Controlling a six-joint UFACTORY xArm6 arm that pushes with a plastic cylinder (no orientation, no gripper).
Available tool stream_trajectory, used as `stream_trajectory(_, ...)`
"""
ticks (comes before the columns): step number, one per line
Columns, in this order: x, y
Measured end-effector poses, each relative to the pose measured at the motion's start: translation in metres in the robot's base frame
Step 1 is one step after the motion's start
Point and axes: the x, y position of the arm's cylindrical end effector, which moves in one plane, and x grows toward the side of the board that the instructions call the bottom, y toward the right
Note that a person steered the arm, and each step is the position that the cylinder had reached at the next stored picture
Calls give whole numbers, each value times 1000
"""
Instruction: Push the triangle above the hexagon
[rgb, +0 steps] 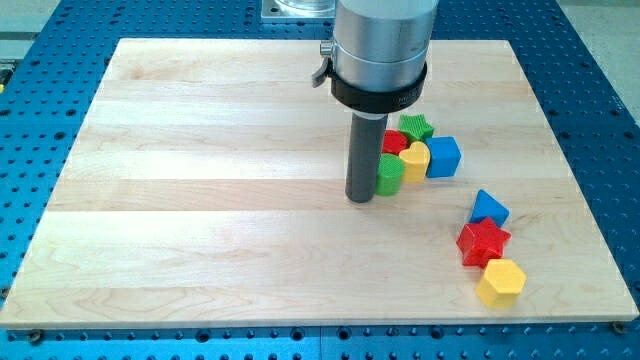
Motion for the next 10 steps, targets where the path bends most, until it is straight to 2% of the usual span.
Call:
stream_trajectory(1,29,-18)
stream_trajectory(2,99,-19)
stream_trajectory(3,138,-19)
stream_trajectory(7,139,87)
stream_trajectory(9,139,208)
stream_trajectory(10,123,216)
